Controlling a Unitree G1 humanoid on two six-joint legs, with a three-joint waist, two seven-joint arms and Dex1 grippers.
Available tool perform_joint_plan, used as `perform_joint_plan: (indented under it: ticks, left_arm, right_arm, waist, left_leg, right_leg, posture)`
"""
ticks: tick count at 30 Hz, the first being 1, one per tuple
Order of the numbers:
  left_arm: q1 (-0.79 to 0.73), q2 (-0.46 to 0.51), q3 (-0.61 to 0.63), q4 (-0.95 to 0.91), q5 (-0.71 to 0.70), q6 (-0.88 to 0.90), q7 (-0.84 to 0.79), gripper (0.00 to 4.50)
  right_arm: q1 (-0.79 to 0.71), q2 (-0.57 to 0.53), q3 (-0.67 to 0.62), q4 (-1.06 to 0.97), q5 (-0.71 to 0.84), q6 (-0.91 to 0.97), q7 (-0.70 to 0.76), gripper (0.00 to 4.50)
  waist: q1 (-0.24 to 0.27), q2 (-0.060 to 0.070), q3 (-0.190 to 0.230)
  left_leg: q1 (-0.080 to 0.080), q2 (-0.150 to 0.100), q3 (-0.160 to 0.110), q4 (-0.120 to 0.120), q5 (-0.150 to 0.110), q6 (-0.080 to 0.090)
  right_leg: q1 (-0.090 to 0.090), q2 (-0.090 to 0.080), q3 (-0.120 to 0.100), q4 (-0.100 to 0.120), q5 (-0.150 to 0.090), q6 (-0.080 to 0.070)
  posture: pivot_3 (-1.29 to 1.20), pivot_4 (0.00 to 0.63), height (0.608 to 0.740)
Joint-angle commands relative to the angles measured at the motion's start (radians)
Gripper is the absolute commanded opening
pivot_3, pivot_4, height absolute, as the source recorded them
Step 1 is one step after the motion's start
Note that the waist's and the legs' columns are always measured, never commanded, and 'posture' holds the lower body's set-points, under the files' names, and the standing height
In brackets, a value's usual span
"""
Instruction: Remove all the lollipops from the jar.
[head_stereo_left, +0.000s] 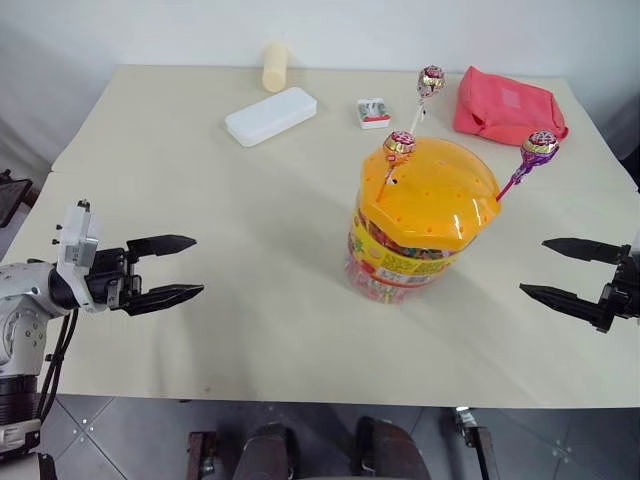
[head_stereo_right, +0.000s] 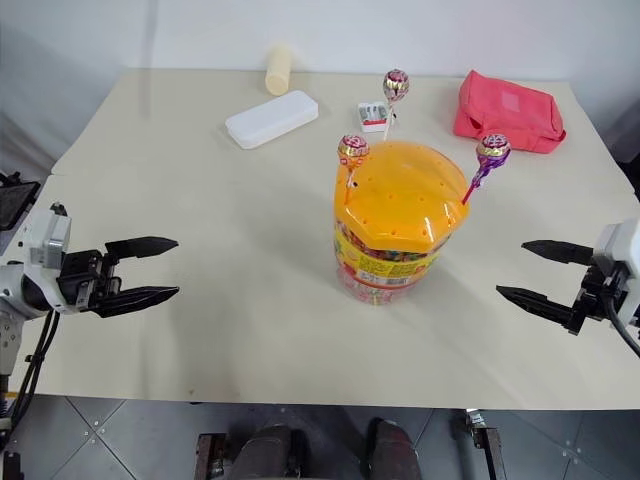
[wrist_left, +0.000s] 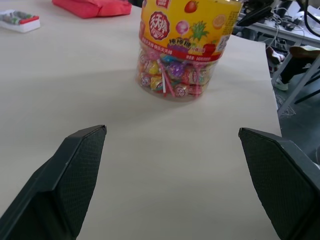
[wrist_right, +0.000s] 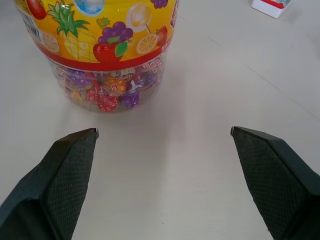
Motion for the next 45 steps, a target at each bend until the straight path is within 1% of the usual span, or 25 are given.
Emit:
perform_joint_plan:
  ticks: [1, 3, 7, 8, 12, 15, 18, 21, 23, 26, 28, 32, 37, 39, 42, 45]
  left_arm:
    - [-0.012, 0.004, 0.013, -0.001, -0.012, -0.001, -0.004, 4.50]
    - [-0.023, 0.006, 0.007, -0.001, 0.012, 0.013, 0.043, 4.50]
    - [-0.041, 0.024, 0.009, -0.025, -0.016, 0.142, 0.114, 4.50]
    - [-0.039, 0.022, 0.014, -0.042, -0.014, 0.147, 0.131, 4.50]
    - [-0.057, 0.027, 0.032, -0.107, -0.048, 0.177, 0.136, 4.50]
    - [-0.134, 0.036, 0.013, -0.133, -0.063, 0.189, 0.131, 4.50]
    - [-0.241, 0.013, -0.004, -0.144, -0.091, 0.195, 0.132, 4.50]
    - [-0.369, -0.027, -0.053, -0.179, -0.123, 0.224, 0.151, 4.50]
    - [-0.423, -0.050, -0.082, -0.188, -0.126, 0.231, 0.156, 4.50]
    - [-0.523, -0.096, -0.182, -0.189, -0.100, 0.234, 0.134, 4.50]
    - [-0.578, -0.144, -0.248, -0.178, -0.078, 0.216, 0.118, 4.50]
    - [-0.670, -0.286, -0.309, -0.104, -0.050, 0.156, 0.122, 4.50]
    - [-0.756, -0.413, -0.376, 0.036, 0.016, 0.092, 0.094, 4.50]
    - [-0.773, -0.439, -0.396, 0.078, 0.044, 0.080, 0.082, 4.50]
    - [-0.777, -0.476, -0.390, 0.112, 0.049, 0.054, 0.070, 3.89]
    - [-0.782, -0.496, -0.395, 0.131, 0.060, 0.034, 0.046, 2.94]
  right_arm:
    - [0.005, -0.004, -0.054, -0.011, 0.006, -0.015, -0.002, 4.44]
    - [0.005, -0.002, -0.054, -0.016, 0.005, -0.012, -0.004, 4.44]
    - [-0.002, 0.004, -0.049, -0.017, -0.003, -0.011, -0.020, 4.44]
    - [-0.003, 0.008, -0.048, -0.022, -0.002, -0.009, -0.026, 4.44]
    - [-0.004, 0.024, -0.044, -0.048, 0.010, 0.006, -0.052, 4.44]
    - [-0.011, 0.023, -0.047, -0.059, 0.014, 0.013, -0.062, 4.44]
    - [-0.039, 0.014, -0.052, -0.054, 0.007, 0.012, -0.084, 4.44]
    - [-0.049, 0.003, -0.082, -0.065, 0.061, 0.054, -0.053, 4.44]
    - [-0.044, 0.009, -0.103, -0.080, 0.102, 0.067, -0.021, 4.44]
    - [-0.029, 0.027, -0.139, -0.110, 0.145, 0.059, 0.009, 4.44]
    - [-0.033, 0.037, -0.140, -0.131, 0.154, 0.055, 0.000, 4.44]
    - [-0.044, 0.054, -0.127, -0.184, 0.158, 0.063, -0.046, 4.44]
    - [-0.046, 0.065, -0.136, -0.228, 0.163, 0.066, -0.093, 4.44]
    - [-0.037, 0.070, -0.149, -0.245, 0.165, 0.068, -0.109, 4.44]
    - [-0.013, 0.085, -0.182, -0.272, 0.172, 0.070, -0.137, 4.50]
    - [0.022, 0.099, -0.205, -0.294, 0.172, 0.069, -0.150, 4.50]
  waist:
    - [-0.001, 0.000, 0.000]
    - [-0.001, 0.000, 0.000]
    - [0.000, 0.000, 0.000]
    - [0.000, 0.000, 0.000]
    - [-0.001, 0.000, 0.000]
    - [0.003, 0.000, 0.000]
    - [0.003, 0.000, 0.000]
    - [0.003, 0.000, 0.000]
    - [0.004, 0.000, 0.000]
    - [0.004, 0.000, 0.000]
    - [0.003, 0.000, 0.000]
    - [0.005, -0.001, 0.000]
    - [0.003, -0.001, 0.000]
    - [0.003, -0.001, 0.000]
    - [0.004, -0.001, 0.000]
    - [0.005, -0.001, 0.000]
  left_leg:
    - [0.000, 0.000, 0.000, 0.000, 0.000, 0.000]
    - [0.000, 0.000, 0.000, 0.000, 0.000, 0.000]
    - [0.000, 0.000, 0.000, 0.001, 0.000, 0.000]
    - [0.000, 0.000, 0.000, 0.001, 0.000, 0.000]
    - [0.001, 0.000, 0.000, 0.001, 0.000, 0.000]
    - [0.000, 0.000, 0.000, 0.003, 0.000, 0.000]
    - [0.000, 0.000, 0.000, 0.007, 0.000, 0.000]
    - [0.000, 0.000, 0.000, 0.009, 0.000, 0.000]
    - [0.000, 0.000, -0.001, 0.012, 0.000, 0.000]
    - [0.000, 0.000, -0.001, 0.013, 0.000, 0.001]
    - [-0.001, 0.000, -0.001, 0.014, 0.000, 0.001]
    - [-0.001, 0.000, -0.001, 0.016, 0.000, 0.001]
    - [-0.001, 0.000, -0.001, 0.016, 0.000, 0.001]
    - [-0.001, 0.000, -0.001, 0.016, 0.000, 0.001]
    - [-0.001, 0.000, -0.001, 0.016, 0.000, 0.001]
    - [-0.001, 0.000, -0.001, 0.016, 0.000, 0.001]
  right_leg:
    - [0.000, 0.000, 0.000, 0.000, 0.000, 0.000]
    - [0.000, 0.000, 0.000, 0.001, 0.000, 0.000]
    - [0.000, 0.000, 0.001, 0.002, 0.000, 0.000]
    - [0.000, 0.000, 0.001, 0.002, 0.000, 0.000]
    - [0.000, 0.000, 0.001, 0.003, 0.000, 0.000]
    - [0.000, 0.000, 0.001, 0.004, 0.000, 0.000]
    - [0.000, 0.000, 0.002, 0.007, 0.000, 0.000]
    - [0.000, 0.000, 0.003, 0.009, 0.000, 0.000]
    - [0.000, 0.000, 0.003, 0.011, 0.000, 0.000]
    - [0.000, 0.000, 0.004, 0.012, 0.000, 0.000]
    - [0.000, 0.000, 0.004, 0.012, 0.000, 0.000]
    - [0.000, 0.000, 0.004, 0.013, 0.000, 0.000]
    - [0.000, 0.001, 0.004, 0.014, 0.000, 0.000]
    - [0.000, 0.001, 0.004, 0.014, 0.000, 0.000]
    - [0.000, 0.001, 0.004, 0.014, 0.000, 0.000]
    - [0.000, 0.000, 0.004, 0.014, 0.000, 0.000]
  posture:
    - [0.00, 0.150, 0.740]
    - [0.00, 0.150, 0.740]
    - [0.00, 0.150, 0.740]
    - [0.00, 0.150, 0.740]
    - [0.00, 0.150, 0.740]
    - [0.00, 0.150, 0.740]
    - [0.00, 0.150, 0.740]
    - [0.00, 0.150, 0.740]
    - [0.00, 0.150, 0.740]
    - [0.00, 0.150, 0.740]
    - [0.00, 0.150, 0.740]
    - [0.00, 0.150, 0.740]
    - [0.00, 0.150, 0.740]
    - [0.00, 0.150, 0.740]
    - [0.00, 0.150, 0.740]
    - [0.00, 0.150, 0.740]
